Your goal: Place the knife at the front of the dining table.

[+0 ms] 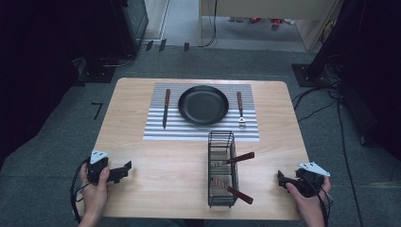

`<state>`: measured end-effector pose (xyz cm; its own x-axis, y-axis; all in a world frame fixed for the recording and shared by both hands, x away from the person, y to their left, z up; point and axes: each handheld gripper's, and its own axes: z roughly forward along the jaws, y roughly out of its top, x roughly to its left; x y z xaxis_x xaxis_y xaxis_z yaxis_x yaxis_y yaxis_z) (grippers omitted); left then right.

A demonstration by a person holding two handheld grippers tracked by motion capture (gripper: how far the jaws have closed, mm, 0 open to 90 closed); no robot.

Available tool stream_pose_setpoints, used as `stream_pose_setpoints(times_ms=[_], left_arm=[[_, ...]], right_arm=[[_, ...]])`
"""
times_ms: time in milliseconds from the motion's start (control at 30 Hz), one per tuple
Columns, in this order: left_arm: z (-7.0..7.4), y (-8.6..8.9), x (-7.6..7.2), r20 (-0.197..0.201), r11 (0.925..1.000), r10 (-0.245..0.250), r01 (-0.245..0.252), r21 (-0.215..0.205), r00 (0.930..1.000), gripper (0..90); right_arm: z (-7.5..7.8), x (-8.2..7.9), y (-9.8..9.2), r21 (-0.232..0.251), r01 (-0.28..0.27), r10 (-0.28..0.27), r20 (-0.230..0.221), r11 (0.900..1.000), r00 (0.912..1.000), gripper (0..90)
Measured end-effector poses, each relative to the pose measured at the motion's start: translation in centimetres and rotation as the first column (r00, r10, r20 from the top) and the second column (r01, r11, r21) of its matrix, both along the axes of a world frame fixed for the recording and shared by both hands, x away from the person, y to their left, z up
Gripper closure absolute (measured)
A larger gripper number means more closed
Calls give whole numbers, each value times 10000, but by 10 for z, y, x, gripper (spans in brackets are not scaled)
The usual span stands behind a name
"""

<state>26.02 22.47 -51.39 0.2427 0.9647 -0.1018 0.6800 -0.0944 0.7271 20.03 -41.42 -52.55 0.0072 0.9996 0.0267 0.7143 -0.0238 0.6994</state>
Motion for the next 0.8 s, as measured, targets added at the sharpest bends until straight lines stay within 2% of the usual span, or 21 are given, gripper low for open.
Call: stream_pose_setpoints(times_ms=[67, 133, 167, 300, 333, 467, 800], left_arm=[[-2, 4, -3, 47, 9996, 59, -60, 273, 10000, 7], [-2, 7, -6, 52, 9998, 105, -106, 149, 9999, 8], [-3, 7, -7, 51, 9997, 72, -73, 227, 10000, 7], [-5, 1, -8, -45, 9952, -18, 23, 976, 10000, 7], [-5, 0, -8, -45, 9944, -9, 14, 1058, 10000, 6], [-5, -1, -5, -79, 9939, -143, 151, 1090, 9999, 0], [-5, -2, -5, -90, 9939, -11, 21, 1103, 10000, 0]], right_arm=[[0, 0, 0, -3, 1, -1, 3, 10000, 10000, 0], [0, 0, 0, -3, 2, -2, 3, 10000, 10000, 0], [0, 0, 0, -2, 1, -1, 3, 10000, 10000, 0], [0, 0, 0, -3, 1, -1, 4, 10000, 10000, 0], [0, 0, 0, -2, 0, 0, 4, 10000, 10000, 0], [0, 0, 0, 3, 4, -4, 5, 10000, 10000, 0], [0, 0, 0, 0, -10, 10, 4, 10000, 10000, 0]])
